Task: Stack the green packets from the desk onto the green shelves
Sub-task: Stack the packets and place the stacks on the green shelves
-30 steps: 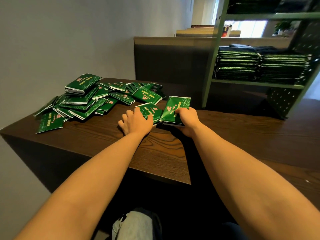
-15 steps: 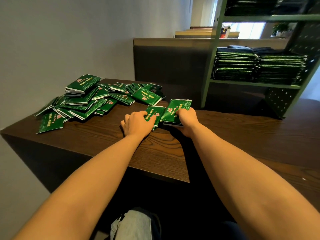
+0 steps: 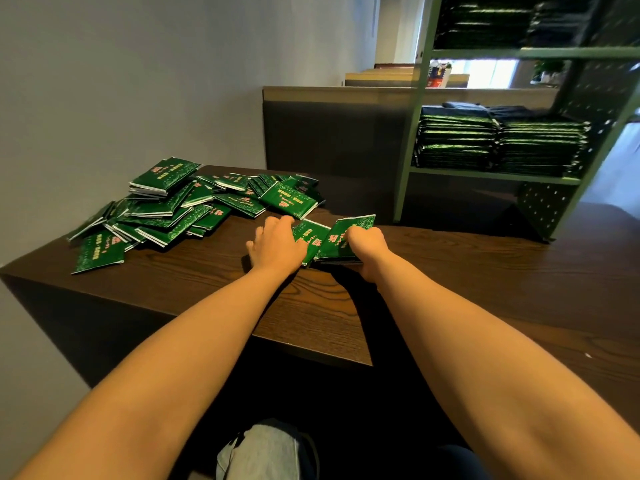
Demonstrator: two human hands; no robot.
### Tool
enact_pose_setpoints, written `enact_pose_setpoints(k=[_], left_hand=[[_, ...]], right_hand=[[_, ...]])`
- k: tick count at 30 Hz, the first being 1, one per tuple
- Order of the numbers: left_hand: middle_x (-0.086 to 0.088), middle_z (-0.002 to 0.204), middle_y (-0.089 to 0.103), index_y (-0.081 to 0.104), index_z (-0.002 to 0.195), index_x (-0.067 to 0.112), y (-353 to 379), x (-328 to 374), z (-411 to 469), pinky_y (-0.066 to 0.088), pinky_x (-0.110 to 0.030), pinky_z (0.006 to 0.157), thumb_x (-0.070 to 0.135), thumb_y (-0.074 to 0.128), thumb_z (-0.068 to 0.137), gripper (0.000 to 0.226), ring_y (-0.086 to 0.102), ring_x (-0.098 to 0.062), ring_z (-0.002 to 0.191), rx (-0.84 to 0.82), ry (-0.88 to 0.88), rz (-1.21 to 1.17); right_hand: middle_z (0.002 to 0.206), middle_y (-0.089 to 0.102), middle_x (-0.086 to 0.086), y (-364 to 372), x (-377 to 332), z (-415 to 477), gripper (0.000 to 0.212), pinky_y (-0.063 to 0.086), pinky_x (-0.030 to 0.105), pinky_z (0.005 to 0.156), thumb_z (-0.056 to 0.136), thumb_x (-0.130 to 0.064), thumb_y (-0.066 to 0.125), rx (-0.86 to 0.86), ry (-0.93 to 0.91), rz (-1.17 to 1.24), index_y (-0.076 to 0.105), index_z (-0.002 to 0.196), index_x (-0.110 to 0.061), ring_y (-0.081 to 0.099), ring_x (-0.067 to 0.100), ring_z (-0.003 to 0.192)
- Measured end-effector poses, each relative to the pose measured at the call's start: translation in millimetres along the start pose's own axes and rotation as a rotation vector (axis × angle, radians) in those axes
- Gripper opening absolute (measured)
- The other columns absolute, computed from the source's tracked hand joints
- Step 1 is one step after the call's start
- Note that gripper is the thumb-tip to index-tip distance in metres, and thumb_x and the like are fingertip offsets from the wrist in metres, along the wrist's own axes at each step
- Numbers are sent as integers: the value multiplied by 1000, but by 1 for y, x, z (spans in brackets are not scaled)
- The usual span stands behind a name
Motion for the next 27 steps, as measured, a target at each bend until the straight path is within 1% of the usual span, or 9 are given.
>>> enact_pose_setpoints(k=[1,3,5,6,11,16,20,22,27], left_hand=[[-8,140,46,48,139,18,1,-3,-1,35,-50,103,36,58,94,49,42,-33,130,-13,-31,65],[-10,136,49,53,132,15,3,-7,-1,34,-48,102,46,54,94,49,40,-33,129,-28,-82,180],[-11,132,53,56,125,13,6,-10,-1,33,-47,100,50,49,95,49,41,-33,127,-42,-97,250],[-11,131,54,57,125,13,6,-11,-1,34,-46,100,50,48,96,48,42,-33,126,-41,-85,265],[-9,126,61,53,130,16,-2,-7,0,34,-49,100,43,53,98,41,44,-34,127,-38,-51,255],[-10,116,65,51,123,15,-1,7,-1,35,-50,97,32,50,99,29,47,-35,122,-49,85,478],[-12,121,62,53,123,14,8,7,-5,39,-48,93,26,46,101,26,50,-36,119,-62,129,542],[-11,122,61,53,123,15,11,5,-7,41,-46,89,27,44,102,26,54,-36,116,-39,164,542],[-4,110,66,60,116,20,10,6,-11,36,-44,88,39,39,102,32,55,-31,110,20,277,539]], right_hand=[[126,63,17,-1,2,3,54,56,55,98,88,-19,51,-5,-5,3,45,139,-3,66,37,110],[127,63,17,-2,8,17,67,56,57,98,75,-24,50,-10,-14,-5,45,139,-4,65,39,111],[129,62,18,-2,14,33,80,55,59,99,65,-25,47,-1,-16,-12,43,142,-4,64,41,112],[128,62,17,-2,16,36,82,55,59,99,63,-25,47,3,-20,-14,43,143,-4,64,41,112],[122,65,17,-3,5,9,75,57,55,96,64,-24,48,16,-50,-30,49,136,-5,67,38,107],[121,67,14,-2,5,8,74,57,51,99,65,-26,48,11,-63,-32,51,137,-6,68,35,107],[120,67,13,-2,6,7,71,57,51,98,68,-26,48,1,-75,-36,49,138,-8,68,34,106],[120,67,13,-2,7,9,72,57,51,98,68,-26,48,-4,-71,-35,49,138,-9,68,33,106],[126,65,16,-5,8,10,75,57,53,97,67,-25,49,36,-44,9,49,139,-7,66,37,109]])
Point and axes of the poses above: each hand's wrist, its own z-axis towards the middle knuckle, its own y-axis out of the palm, x = y × z, the point moved 4 cm from there along z, towards the middle knuckle
